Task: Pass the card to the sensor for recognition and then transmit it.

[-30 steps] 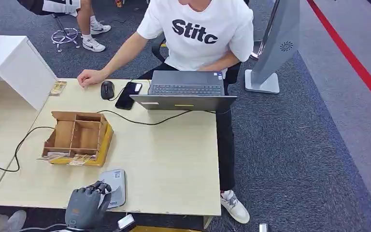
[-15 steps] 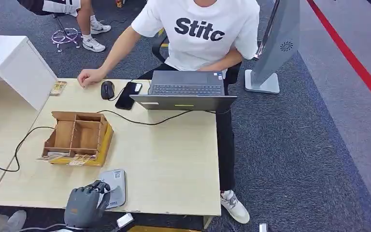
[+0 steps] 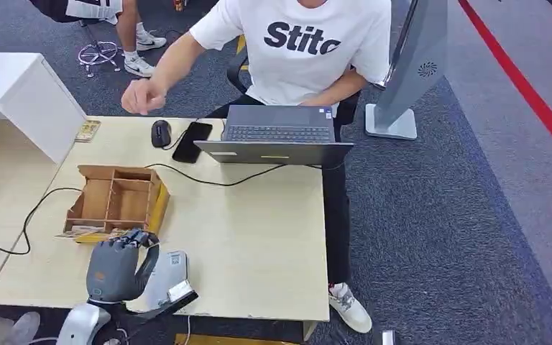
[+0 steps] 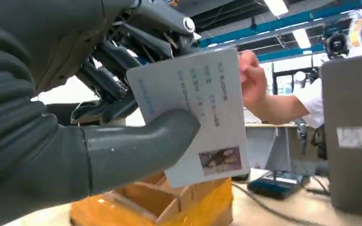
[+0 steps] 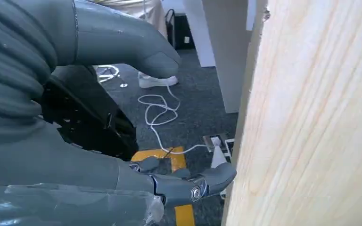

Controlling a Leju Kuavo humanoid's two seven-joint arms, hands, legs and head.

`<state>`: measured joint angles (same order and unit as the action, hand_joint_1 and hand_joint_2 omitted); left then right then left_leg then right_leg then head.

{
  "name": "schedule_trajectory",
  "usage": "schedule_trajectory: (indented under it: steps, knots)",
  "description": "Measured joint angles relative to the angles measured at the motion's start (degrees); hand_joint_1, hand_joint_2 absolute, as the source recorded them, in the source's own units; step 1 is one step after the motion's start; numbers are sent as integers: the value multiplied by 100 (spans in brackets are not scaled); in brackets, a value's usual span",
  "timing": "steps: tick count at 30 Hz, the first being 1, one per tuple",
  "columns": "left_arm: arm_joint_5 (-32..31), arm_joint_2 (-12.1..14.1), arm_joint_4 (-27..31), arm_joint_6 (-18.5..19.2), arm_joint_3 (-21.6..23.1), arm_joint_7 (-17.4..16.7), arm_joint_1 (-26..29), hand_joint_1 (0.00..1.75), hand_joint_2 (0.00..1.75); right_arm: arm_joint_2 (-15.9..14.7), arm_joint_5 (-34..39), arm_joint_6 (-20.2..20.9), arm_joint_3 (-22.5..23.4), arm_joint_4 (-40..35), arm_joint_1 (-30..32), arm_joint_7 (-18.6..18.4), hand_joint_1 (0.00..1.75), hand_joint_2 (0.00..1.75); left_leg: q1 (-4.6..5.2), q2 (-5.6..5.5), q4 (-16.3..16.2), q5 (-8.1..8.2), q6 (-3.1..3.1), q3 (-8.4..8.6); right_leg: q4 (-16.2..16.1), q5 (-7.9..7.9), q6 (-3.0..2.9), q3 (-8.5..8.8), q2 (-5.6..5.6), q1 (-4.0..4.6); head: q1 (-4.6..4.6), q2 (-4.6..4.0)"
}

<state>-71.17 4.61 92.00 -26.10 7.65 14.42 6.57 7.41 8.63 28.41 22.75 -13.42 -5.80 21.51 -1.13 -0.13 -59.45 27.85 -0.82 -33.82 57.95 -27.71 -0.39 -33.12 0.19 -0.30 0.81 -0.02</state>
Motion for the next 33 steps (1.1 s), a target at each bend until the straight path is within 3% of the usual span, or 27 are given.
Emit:
schedule_trajectory:
  steps: [6, 11, 26, 30, 32, 33]
  knots:
    - [145, 210, -53, 414, -138, 39, -781, 175, 175, 28, -42, 31, -11, 0, -38, -53, 0, 175, -1, -3, 0, -8, -11, 2, 2, 6, -6, 0, 1, 1, 2, 0]
    - [7, 306, -249, 573, -227, -175, -1184, 175, 175, 50, -98, 42, -31, 0, -64, -98, 0, 175, -1, -3, 0, -9, -10, 1, 2, 6, -6, 0, 1, 1, 0, 0]
    - [-268, 520, -785, 617, -389, -393, -1618, 169, 175, 66, -129, 96, -87, 2, -84, -140, 0, 175, -1, 1, 0, -9, -10, 1, 2, 6, -6, -1, 6, 1, 2, 0]
    - [-382, 674, -877, 705, -450, -503, -1784, 175, 175, 66, -129, 96, -111, 2, -86, -142, 0, 175, -1, 1, 0, -9, -10, 1, 3, 6, -7, -2, 6, 1, 0, 0]
    - [-428, 786, -935, 785, -494, -573, -1880, 166, 175, 66, -129, 96, -120, 2, -85, -144, 0, 175, -2, 1, 0, -9, -11, 1, 4, 6, -7, -2, 7, 2, 2, 0]
    - [-428, 831, -964, 818, -520, -599, -1932, 150, 175, 66, -129, 98, -120, 2, -85, -144, 0, 175, -3, 3, 1, -9, -11, 1, 5, 6, -7, -2, 9, 3, -2, 0]
